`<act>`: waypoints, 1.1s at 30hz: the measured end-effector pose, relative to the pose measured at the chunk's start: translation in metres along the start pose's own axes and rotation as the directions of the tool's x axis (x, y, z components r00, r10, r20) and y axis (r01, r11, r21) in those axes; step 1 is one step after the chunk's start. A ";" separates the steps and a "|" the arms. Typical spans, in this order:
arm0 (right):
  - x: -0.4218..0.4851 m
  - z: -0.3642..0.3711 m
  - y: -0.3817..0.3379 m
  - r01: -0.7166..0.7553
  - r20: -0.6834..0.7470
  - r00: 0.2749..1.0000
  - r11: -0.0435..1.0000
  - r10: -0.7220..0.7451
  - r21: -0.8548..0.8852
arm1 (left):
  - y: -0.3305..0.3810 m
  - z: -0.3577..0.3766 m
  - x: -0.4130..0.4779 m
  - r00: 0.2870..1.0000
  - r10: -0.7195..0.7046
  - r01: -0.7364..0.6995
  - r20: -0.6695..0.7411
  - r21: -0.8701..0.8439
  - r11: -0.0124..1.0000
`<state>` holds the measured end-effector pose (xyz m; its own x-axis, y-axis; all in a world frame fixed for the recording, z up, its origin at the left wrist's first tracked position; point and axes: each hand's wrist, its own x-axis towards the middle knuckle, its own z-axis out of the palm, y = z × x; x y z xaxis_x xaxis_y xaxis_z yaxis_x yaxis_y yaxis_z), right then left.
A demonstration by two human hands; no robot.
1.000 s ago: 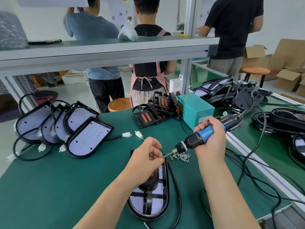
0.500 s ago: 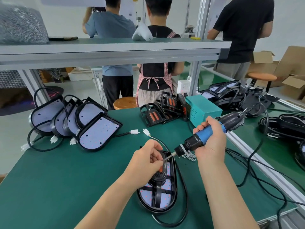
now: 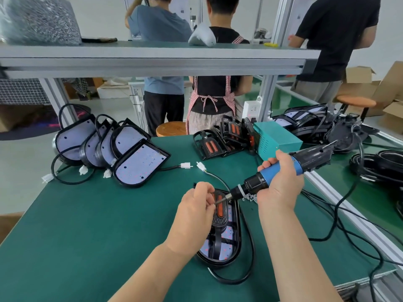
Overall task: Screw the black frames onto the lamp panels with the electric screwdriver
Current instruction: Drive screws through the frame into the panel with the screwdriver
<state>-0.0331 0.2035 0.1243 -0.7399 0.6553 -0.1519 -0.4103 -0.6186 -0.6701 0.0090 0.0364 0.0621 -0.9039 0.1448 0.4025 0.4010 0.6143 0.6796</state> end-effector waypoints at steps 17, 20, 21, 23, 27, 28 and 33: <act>-0.001 -0.002 0.001 0.017 0.004 1.000 0.999 -0.017 -0.037 | -0.010 0.002 -0.011 0.999 0.029 -0.029 -0.036 0.015 0.999; 0.002 -0.002 -0.007 0.044 0.043 0.998 0.997 -0.041 -0.059 | -0.014 -0.004 -0.010 0.984 -0.037 0.037 -0.174 -0.004 0.999; 0.003 -0.002 -0.011 0.056 0.061 0.997 0.996 -0.051 -0.075 | -0.016 -0.007 -0.008 0.968 -0.090 0.092 -0.233 -0.004 0.996; 0.005 -0.003 -0.018 0.081 0.103 0.992 0.990 -0.069 -0.116 | -0.021 -0.012 -0.001 0.932 -0.291 0.290 -0.217 -0.039 0.956; 0.005 -0.009 -0.027 0.107 0.207 0.977 0.966 -0.058 -0.234 | -0.025 -0.009 0.012 0.768 -0.614 0.633 0.179 -0.076 0.770; 0.003 -0.011 -0.026 0.105 0.223 0.974 0.958 -0.045 -0.266 | -0.026 -0.006 0.013 0.735 -0.632 0.666 0.245 -0.085 0.742; -0.007 -0.018 -0.016 0.070 0.252 0.967 0.936 0.020 -0.346 | -0.031 0.005 0.016 0.728 -0.610 0.674 0.312 -0.167 0.719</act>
<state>-0.0113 0.2170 0.1231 -0.8586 0.5121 0.0226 -0.2516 -0.3825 -0.8890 -0.0188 0.0232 0.0447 -0.9494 -0.0276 -0.3128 -0.2961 0.4102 0.8626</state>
